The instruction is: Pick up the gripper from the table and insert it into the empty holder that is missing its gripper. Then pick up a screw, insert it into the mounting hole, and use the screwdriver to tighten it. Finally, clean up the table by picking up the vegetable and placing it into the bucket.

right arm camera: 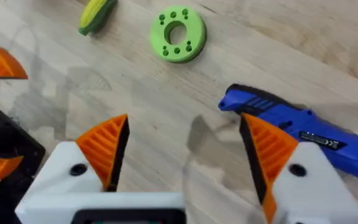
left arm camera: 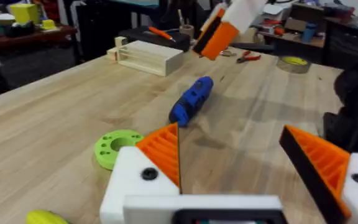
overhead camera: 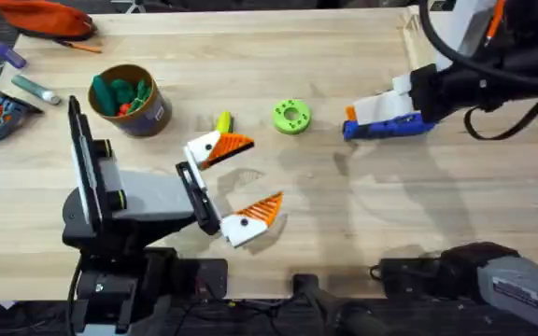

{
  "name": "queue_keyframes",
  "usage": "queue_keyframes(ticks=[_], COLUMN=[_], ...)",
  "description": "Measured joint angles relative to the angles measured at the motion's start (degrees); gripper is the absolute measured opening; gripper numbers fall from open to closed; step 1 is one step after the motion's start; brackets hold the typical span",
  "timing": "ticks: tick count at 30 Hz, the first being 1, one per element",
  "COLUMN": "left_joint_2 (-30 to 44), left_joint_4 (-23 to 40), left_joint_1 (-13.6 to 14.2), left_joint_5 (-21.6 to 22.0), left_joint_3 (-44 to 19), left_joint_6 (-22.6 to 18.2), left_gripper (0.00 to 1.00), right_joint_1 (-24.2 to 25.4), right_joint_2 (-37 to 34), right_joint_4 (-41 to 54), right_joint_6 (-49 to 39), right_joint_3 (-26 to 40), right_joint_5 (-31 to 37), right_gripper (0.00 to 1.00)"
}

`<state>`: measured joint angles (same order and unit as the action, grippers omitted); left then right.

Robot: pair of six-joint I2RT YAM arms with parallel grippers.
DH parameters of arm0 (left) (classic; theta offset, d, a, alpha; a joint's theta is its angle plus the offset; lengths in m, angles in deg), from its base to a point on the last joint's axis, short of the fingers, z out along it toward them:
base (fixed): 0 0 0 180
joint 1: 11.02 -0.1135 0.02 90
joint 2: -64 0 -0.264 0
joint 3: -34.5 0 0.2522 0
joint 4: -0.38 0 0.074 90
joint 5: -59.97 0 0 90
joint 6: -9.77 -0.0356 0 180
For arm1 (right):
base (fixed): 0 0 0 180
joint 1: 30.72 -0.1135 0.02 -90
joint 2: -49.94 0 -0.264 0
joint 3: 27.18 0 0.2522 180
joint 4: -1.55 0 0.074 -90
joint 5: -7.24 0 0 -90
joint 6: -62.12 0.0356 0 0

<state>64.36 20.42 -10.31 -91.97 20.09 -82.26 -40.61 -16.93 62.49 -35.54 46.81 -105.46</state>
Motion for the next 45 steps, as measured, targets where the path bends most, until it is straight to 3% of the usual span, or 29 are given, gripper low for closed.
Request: queue_keyframes(ticks=[6,10,11,14,18,23,29,38,42,45], left_joint_2=[0.00,0.00,0.00,0.60,5.67,17.36,33.81,55.34,62.88,67.46], left_joint_4=[3.76,15.57,22.70,26.80,31.76,38.00,45.57,50.20,49.59,48.07], left_joint_1=[0.00,0.00,0.00,0.00,0.00,0.00,0.00,0.00,0.00,0.00], left_joint_5=[3.97,8.94,13.10,16.92,20.87,25.30,31.93,38.09,39.14,39.37], left_joint_3=[-2.13,-7.35,-12.09,-17.26,-23.96,-31.31,-42.43,-56.28,-59.42,-59.75], left_joint_6=[1.22,1.30,-0.10,-1.22,-2.65,-5.25,-6.75,-7.27,-7.32,-7.42], left_gripper=[0.985,0.985,0.985,0.985,0.985,0.985,0.986,0.985,0.985,0.985], right_joint_1=[0.00,0.00,0.00,0.00,0.00,0.00,0.00,0.00,0.07,0.07], right_joint_2=[0.00,0.00,0.00,0.00,0.00,0.00,0.00,0.00,0.00,-0.01], right_joint_4=[1.85,5.21,7.91,7.70,6.83,7.40,8.63,8.00,7.23,4.05], right_joint_6=[0.00,-0.01,0.01,0.01,0.23,5.12,20.21,62.73,70.72,70.07], right_joint_3=[0.00,0.00,-0.01,-0.01,0.00,0.00,0.00,0.00,0.00,-0.01], right_joint_5=[0.00,0.00,0.00,0.00,0.00,0.00,-0.02,-0.69,1.04,2.50], right_gripper=[0.993,0.992,0.992,0.993,0.992,0.992,0.992,0.993,0.993,0.993])
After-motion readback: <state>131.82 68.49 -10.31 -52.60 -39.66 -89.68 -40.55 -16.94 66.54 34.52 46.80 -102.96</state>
